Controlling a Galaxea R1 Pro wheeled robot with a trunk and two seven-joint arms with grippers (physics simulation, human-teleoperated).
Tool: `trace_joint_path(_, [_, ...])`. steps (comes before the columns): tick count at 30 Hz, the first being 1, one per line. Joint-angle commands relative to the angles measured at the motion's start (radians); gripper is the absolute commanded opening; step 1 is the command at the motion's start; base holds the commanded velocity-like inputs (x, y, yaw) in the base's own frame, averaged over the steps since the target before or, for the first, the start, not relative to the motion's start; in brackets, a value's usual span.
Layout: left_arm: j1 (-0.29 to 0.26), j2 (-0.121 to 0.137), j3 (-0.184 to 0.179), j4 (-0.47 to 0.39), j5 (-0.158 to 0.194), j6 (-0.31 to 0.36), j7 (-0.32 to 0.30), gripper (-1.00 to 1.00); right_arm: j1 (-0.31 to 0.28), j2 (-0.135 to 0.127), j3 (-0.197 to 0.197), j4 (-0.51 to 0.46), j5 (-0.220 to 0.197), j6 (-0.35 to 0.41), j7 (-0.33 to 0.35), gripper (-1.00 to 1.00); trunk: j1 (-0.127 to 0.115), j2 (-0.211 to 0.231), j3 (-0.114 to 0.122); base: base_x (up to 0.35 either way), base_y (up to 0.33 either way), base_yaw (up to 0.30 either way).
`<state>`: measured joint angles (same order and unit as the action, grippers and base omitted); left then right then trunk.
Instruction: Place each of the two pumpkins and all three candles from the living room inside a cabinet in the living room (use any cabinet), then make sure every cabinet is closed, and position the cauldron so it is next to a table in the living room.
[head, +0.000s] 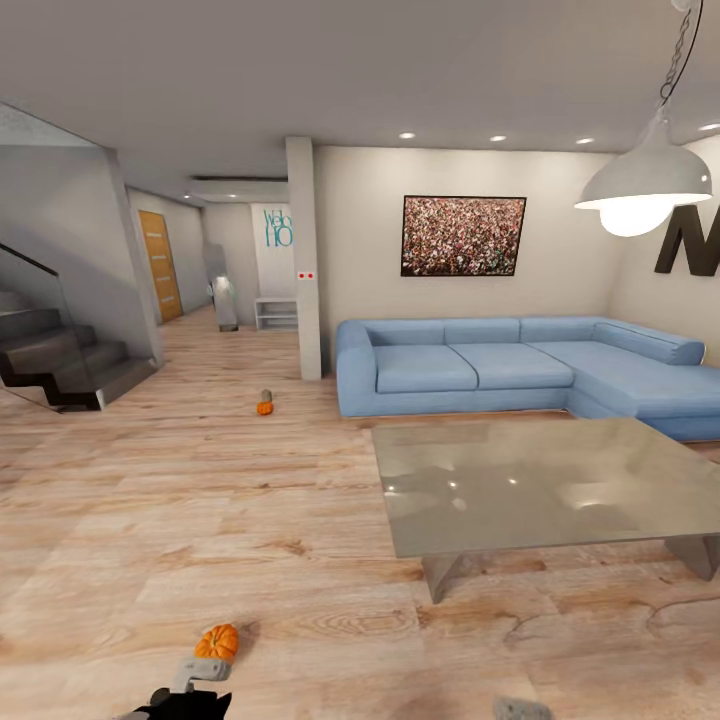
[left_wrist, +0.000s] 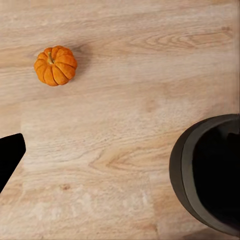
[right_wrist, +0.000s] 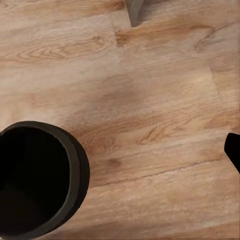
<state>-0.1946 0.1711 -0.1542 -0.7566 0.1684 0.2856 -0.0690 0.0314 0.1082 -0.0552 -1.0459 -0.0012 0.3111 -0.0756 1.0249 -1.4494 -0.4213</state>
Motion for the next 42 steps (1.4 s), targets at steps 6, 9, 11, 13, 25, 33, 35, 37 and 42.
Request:
trace_joint_path(6, [-0.015,-0.020,-0.003,0.021,-0.008,-0.003,0.005,1.00,-0.050,0.024,0.055,0.024,-0.003,0.067,-0.108,1.00,0.000,-0.001,-0.001,0.000,0.000,0.000])
trace_joint_path(9, [-0.034,-0.025,-0.002,0.058,-0.008,-0.005,0.005,1.00,-0.097,0.029,0.071,0.091,-0.004,0.075,-0.128,1.00,0.000,-0.001,-0.001,0.000,0.000,0.000])
trace_joint_path(11, [-0.050,-0.033,-0.001,0.088,-0.009,-0.010,0.005,1.00,-0.150,0.033,0.075,0.184,-0.005,0.075,-0.140,1.00,0.000,-0.001,-0.001,0.000,0.000,0.000])
trace_joint_path(13, [-0.064,-0.041,-0.002,0.130,-0.010,-0.034,0.005,1.00,-0.206,0.036,0.077,0.287,-0.006,0.071,-0.159,1.00,0.000,-0.001,-0.001,0.000,0.000,0.000])
trace_joint_path(25, [-0.118,-0.075,-0.004,0.294,-0.009,-0.119,-0.009,1.00,-0.336,0.054,0.080,0.556,-0.087,0.064,-0.204,1.00,0.000,-0.001,-0.001,0.000,0.000,0.000])
trace_joint_path(33, [-0.120,-0.076,-0.004,0.300,-0.008,-0.117,-0.031,1.00,-0.357,0.065,0.082,0.588,-0.093,0.043,-0.205,1.00,0.000,-0.001,-0.001,0.000,0.000,0.000])
trace_joint_path(35, [-0.120,-0.076,-0.004,0.301,-0.008,-0.119,-0.032,1.00,-0.361,0.066,0.083,0.590,-0.094,0.041,-0.205,1.00,0.000,-0.001,-0.001,0.000,0.000,0.000])
trace_joint_path(37, [-0.120,-0.075,-0.004,0.301,-0.007,-0.119,-0.041,1.00,-0.363,0.066,0.084,0.591,-0.094,0.040,-0.205,1.00,0.000,-0.001,-0.001,0.000,0.000,0.000])
trace_joint_path(42, [-0.120,-0.072,-0.001,0.300,-0.001,-0.118,-0.098,1.00,-0.365,0.066,0.084,0.592,-0.094,0.039,-0.205,1.00,0.000,-0.001,-0.001,0.000,0.000,0.000])
